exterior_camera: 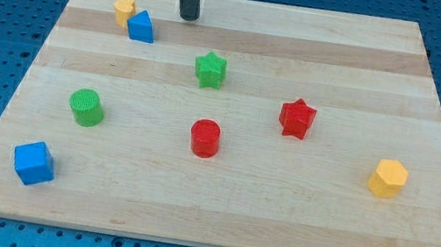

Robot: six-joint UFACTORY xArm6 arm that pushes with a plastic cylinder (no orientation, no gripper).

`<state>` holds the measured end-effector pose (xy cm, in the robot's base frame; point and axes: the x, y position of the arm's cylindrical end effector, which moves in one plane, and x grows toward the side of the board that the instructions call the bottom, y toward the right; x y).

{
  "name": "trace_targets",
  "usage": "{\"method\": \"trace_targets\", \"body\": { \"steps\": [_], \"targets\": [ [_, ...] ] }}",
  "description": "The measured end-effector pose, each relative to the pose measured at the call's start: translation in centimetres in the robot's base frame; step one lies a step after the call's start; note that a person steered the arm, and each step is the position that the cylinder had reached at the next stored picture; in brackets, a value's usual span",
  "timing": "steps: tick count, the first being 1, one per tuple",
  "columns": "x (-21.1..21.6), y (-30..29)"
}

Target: Push the green star slightly towards the bottom of the board

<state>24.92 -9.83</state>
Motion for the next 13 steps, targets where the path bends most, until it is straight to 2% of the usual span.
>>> {"method": "trace_targets", "body": {
  "steps": [3,4,5,7,13],
  "targets": [
    [0.2,-0.6],
    [5.2,-1.4],
    [8.3,0.0],
    [8.2,3.1],
    [9.7,6.2]
  ]
}}
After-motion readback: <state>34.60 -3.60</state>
